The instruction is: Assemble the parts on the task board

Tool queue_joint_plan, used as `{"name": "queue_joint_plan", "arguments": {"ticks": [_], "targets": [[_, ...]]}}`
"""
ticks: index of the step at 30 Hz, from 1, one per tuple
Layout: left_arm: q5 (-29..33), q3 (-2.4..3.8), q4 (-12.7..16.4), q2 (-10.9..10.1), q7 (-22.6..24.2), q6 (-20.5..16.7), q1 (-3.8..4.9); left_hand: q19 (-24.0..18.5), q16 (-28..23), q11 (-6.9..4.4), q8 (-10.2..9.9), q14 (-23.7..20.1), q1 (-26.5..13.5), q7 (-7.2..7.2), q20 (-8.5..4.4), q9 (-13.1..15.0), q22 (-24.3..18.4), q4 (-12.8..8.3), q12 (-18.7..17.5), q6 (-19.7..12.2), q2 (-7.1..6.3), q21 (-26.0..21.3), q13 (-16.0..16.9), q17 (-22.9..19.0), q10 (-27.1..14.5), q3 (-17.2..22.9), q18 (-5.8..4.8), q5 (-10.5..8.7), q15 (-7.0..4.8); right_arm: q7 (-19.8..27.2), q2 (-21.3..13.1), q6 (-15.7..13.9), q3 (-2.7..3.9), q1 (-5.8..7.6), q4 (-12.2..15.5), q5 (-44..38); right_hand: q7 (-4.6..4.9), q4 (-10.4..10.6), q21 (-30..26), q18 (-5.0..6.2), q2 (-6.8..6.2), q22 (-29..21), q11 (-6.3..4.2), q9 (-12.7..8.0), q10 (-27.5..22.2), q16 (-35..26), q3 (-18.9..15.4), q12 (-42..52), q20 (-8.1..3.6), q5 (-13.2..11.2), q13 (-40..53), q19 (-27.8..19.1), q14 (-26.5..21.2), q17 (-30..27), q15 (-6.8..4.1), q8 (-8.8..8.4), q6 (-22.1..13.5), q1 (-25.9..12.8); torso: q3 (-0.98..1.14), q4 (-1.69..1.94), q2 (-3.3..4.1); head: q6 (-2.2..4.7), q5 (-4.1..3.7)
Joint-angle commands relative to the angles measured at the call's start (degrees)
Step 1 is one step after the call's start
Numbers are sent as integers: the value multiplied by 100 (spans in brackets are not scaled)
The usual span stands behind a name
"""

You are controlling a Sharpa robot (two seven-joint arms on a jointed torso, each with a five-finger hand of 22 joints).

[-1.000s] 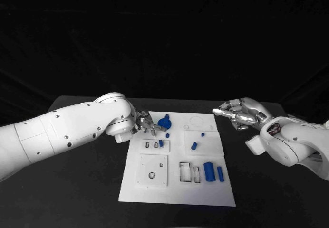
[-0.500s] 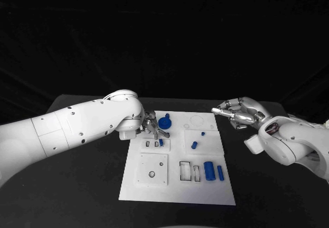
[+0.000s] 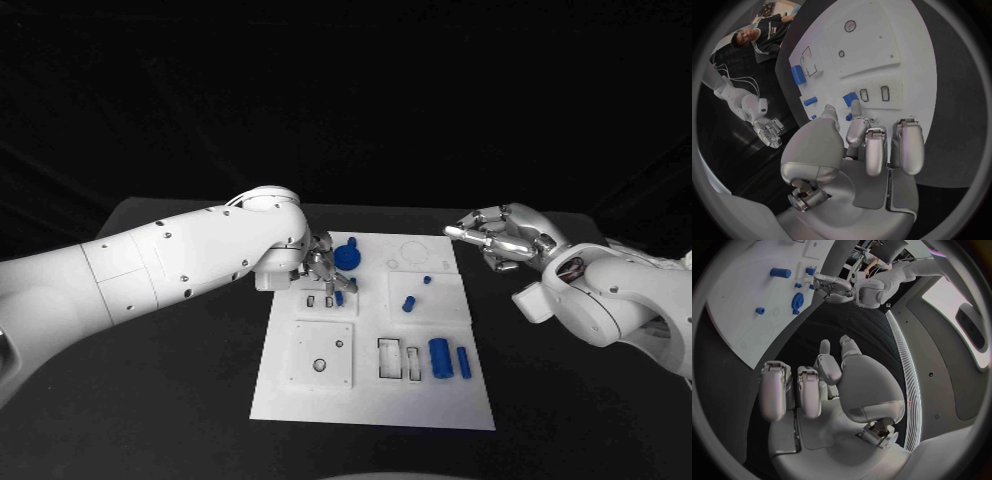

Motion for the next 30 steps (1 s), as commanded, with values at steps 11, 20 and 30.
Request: {"name": "queue_joint_plan", "arguments": {"ticks": [11,20,30], "targets": [[-86,-48,-201,162,-42,280,0,267,17,8,-3,593,179,-15,-22,66,329,-15,28,-49,81,37,20,1509,42,115,-117,32,-44,47,29,33,0,-9,-13,-25,9,4,5,-64,42,105,28,1,598,23,-38,2594,37,26,2196,-11,598,1509,55,-34,-45,49,-1,2,1,-41,2],[-88,-61,-239,192,-45,286,-2,266,17,8,-10,593,251,-15,-23,95,330,-26,27,-54,86,35,23,1509,40,157,-117,31,-44,46,34,38,0,-11,-12,-19,11,2,5,-64,48,105,31,-1,598,23,-38,2594,40,24,2196,-13,598,1509,58,-49,-46,58,5,18,-2,-54,-12],[-88,-72,-306,265,-48,286,-11,268,17,8,-17,593,318,-15,-23,120,340,-36,32,-57,99,39,34,1509,44,201,-118,31,-44,47,46,53,0,-12,-22,-8,12,1,6,-64,50,106,31,-1,598,23,-38,2594,41,23,2196,-13,598,1509,59,-53,-46,61,5,18,0,-58,-4]]}}
